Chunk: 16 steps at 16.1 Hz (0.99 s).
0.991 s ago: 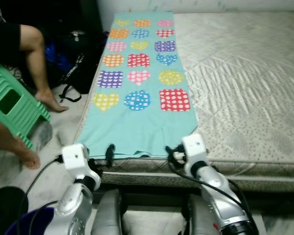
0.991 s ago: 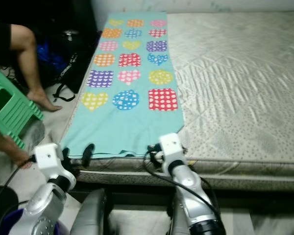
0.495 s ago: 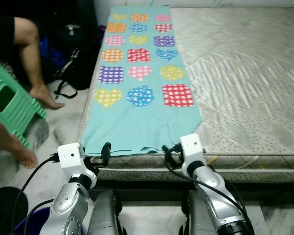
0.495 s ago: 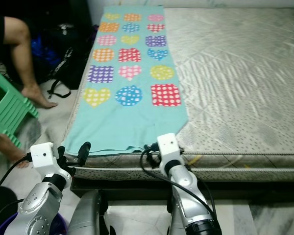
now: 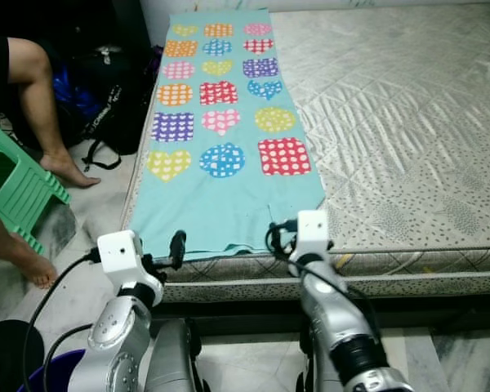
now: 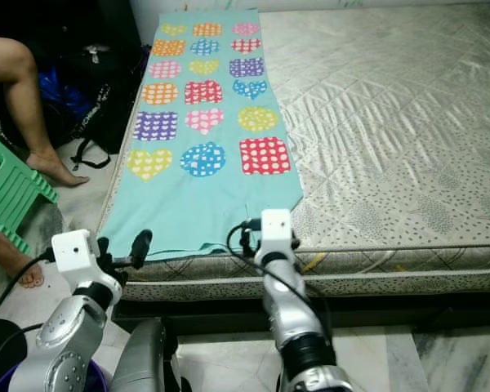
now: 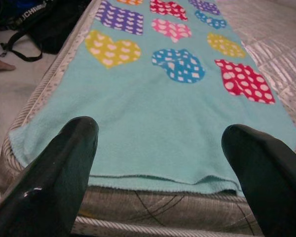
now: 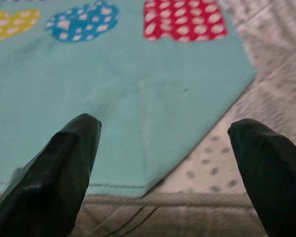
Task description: Clean up the room
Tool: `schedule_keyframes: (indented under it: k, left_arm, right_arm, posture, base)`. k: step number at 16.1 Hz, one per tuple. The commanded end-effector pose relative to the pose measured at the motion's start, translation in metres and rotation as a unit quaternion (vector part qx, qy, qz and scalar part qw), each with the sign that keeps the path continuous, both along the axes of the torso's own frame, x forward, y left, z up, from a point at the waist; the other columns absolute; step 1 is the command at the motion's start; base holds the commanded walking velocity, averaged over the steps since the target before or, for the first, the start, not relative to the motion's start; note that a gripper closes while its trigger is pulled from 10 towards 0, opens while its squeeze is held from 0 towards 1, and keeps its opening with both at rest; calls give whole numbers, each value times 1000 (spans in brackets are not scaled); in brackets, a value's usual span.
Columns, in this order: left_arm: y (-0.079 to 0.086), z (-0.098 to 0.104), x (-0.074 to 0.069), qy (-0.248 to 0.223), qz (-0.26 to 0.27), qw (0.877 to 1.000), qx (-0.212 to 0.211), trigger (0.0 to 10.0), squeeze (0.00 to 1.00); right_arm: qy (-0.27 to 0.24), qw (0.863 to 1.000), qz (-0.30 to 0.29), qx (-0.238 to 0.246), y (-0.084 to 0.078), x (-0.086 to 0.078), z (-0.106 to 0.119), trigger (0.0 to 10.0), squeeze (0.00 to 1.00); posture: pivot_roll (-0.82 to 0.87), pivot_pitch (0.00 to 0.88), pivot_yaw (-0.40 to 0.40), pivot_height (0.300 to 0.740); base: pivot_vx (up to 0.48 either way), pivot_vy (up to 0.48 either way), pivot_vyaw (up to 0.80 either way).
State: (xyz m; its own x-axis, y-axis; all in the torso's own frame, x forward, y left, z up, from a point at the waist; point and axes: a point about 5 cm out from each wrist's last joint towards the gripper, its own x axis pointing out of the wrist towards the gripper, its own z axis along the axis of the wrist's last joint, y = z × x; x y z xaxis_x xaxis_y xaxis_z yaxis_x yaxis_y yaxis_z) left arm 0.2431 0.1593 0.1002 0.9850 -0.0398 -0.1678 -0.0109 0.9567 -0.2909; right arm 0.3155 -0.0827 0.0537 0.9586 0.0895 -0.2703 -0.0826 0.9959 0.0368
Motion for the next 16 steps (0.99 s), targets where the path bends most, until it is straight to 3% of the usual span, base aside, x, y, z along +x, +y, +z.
schedule_keyframes:
  k: [1,16]
  left_arm:
    - [1,3,-1,0,2,1000,4,10000,0]
    - [1,4,-2,-2,-1,1000,5,10000,0]
  right_arm:
    - [0,1000,-5,13,6,2,0,10000,0]
    - [1,1000,-5,18,9,3,0,10000,0]
  posture:
    - [122,113,71,580]
    - [126,113,73,580]
  base:
    - [0,0,0]
    - [0,0,0]
